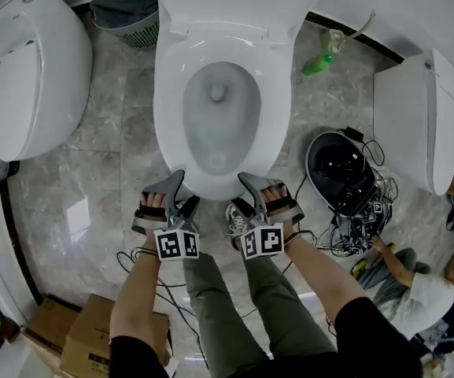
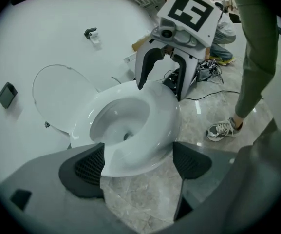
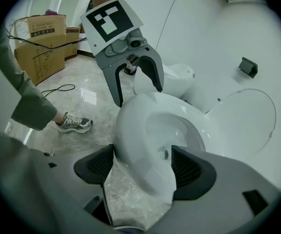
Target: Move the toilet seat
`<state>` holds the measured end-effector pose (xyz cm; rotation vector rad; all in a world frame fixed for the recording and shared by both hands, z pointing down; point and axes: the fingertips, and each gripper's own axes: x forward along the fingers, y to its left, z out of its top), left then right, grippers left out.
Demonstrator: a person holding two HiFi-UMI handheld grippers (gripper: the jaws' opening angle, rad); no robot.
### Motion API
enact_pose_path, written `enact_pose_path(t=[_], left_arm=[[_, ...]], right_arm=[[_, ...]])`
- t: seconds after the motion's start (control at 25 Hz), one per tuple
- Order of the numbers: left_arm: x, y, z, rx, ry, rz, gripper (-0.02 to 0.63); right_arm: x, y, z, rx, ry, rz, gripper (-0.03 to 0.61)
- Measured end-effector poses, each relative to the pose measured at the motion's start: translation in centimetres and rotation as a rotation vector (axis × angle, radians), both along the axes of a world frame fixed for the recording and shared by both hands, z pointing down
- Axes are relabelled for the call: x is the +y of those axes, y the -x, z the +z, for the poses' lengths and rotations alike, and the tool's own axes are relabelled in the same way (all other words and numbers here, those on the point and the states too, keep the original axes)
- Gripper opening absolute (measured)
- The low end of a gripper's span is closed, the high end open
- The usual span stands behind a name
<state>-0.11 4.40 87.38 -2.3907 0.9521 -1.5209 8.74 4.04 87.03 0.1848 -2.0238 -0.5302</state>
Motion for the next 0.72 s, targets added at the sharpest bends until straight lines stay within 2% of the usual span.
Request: enact_pose_path(t=[0.2, 0.72], left_arm=[[-0.2, -0.1, -1.3, -0.001, -0.03, 0.035, 0.451], [-0.5, 0.6, -7.9, 0.059, -0.12, -0.017, 0.453]], right_arm=[[-0.3, 0.1, -1.2, -0.023, 0.008, -0.02, 0.387], [-0.8, 0.0, -7.8, -0.112, -0.013, 0.029, 0.373]])
